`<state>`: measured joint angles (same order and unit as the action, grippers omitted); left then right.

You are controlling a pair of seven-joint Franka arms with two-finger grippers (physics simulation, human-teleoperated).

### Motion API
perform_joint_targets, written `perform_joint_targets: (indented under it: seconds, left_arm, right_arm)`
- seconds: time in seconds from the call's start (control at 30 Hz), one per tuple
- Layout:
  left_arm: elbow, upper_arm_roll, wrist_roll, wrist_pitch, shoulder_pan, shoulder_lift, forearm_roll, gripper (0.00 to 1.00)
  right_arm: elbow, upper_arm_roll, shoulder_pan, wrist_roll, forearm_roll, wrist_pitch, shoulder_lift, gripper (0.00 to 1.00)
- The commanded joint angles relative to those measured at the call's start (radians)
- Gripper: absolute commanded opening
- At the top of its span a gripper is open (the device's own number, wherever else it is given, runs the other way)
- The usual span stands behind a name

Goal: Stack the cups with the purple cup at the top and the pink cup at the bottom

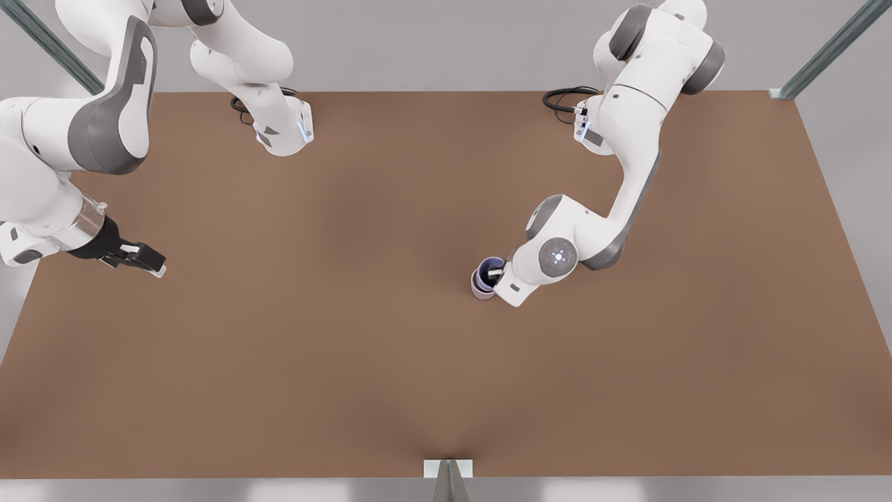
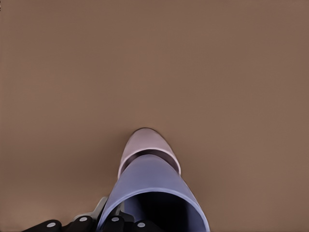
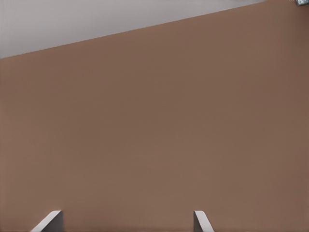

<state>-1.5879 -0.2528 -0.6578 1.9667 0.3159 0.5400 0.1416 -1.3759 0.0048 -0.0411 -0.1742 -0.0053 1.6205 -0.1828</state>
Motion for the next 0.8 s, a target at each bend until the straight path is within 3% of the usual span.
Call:
perform_joint_targets:
  seconds: [0.0,0.07,0.17,0.57,0.6,0.63,0.67,0.77]
  left_arm:
    - [0.0,0.0,-0.172,0.004,0.0,0.005,0.003,0.21]
    - [0.002,0.0,-0.164,0.004,0.0,0.006,0.003,0.25]
    - [0.002,0.001,-0.157,0.004,0.0,0.006,0.001,0.44]
    - [0.009,0.001,-0.155,-0.003,-0.001,0.006,-0.001,0.45]
    - [0.011,0.001,-0.155,-0.005,-0.001,0.005,-0.001,0.56]
    - [0.011,0.003,-0.157,-0.006,-0.001,0.002,-0.002,0.9]
    - [0.016,0.001,-0.16,-0.008,-0.001,0.0,-0.019,1.0]
    - [0.037,0.003,-0.164,-0.032,-0.001,-0.009,-0.022,1.0]
  right_arm:
    - [0.001,0.001,0.001,0.102,0.001,-0.001,0.002,1.0]
    - [0.001,0.001,0.001,0.102,0.001,0.001,0.0,1.0]
    - [0.001,0.001,0.003,0.102,0.001,-0.001,0.003,1.0]
    - [0.024,0.001,0.003,0.102,0.002,-0.002,-0.006,1.0]
    - [0.024,0.001,0.003,0.104,0.001,-0.001,-0.006,1.0]
    - [0.024,0.001,0.001,0.102,0.001,-0.001,-0.007,1.0]
    - [0.024,0.001,0.001,0.102,0.001,-0.001,-0.007,1.0]
    - [0.024,0.003,0.003,0.102,0.001,-0.001,-0.006,1.0]
